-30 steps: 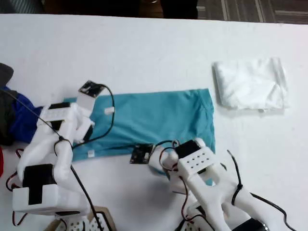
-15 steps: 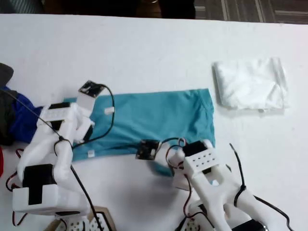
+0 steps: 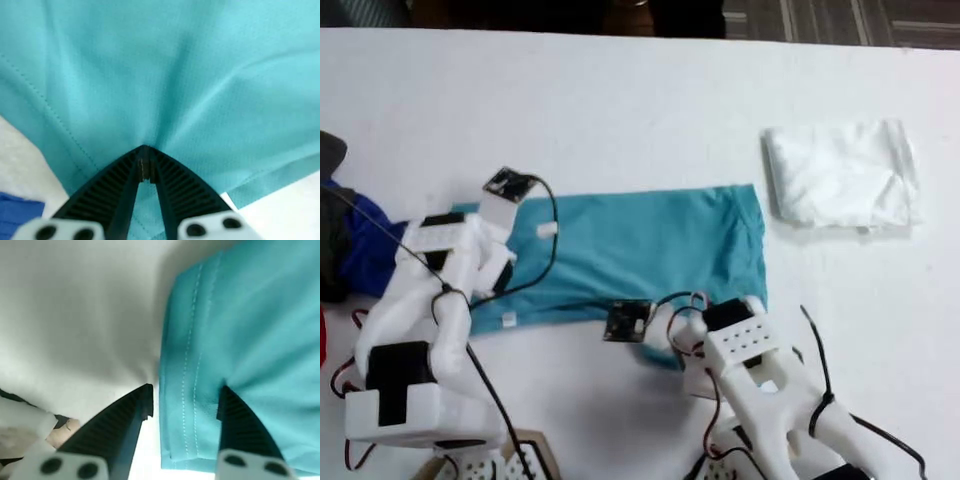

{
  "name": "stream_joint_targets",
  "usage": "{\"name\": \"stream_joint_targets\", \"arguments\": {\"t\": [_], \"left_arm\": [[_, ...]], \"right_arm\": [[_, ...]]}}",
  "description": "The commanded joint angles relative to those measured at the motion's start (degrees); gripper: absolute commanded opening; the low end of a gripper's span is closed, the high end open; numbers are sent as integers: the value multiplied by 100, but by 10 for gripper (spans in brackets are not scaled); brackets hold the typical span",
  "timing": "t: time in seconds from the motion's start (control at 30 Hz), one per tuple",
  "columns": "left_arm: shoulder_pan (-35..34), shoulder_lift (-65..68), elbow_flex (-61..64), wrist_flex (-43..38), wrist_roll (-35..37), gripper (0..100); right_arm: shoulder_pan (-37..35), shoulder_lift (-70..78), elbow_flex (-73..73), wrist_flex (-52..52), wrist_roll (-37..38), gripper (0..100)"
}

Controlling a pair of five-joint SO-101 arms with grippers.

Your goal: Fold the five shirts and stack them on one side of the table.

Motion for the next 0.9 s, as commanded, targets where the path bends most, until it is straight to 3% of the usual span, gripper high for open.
{"name": "stream_joint_targets", "arguments": {"t": [0.0, 0.2, 0.5, 0.67, 0.73, 0.83, 0.87], "left_arm": [[-149, 26, 22, -123, -9, 26], [-149, 26, 22, -123, -9, 26], [-149, 26, 31, -123, -9, 26], [-149, 26, 31, -123, -9, 26], [-149, 26, 31, -123, -9, 26], [-149, 26, 31, -123, -9, 26], [-149, 26, 31, -123, -9, 26]], "right_arm": [[40, -48, 70, -13, 53, 197], [40, 136, 88, -31, 53, 197], [233, 2167, -695, -180, 26, 196], [215, 2211, -756, -180, 26, 193], [215, 2211, -756, -171, 26, 152], [242, 2202, -782, -171, 26, 5], [251, 2202, -791, -171, 26, 26]]}}
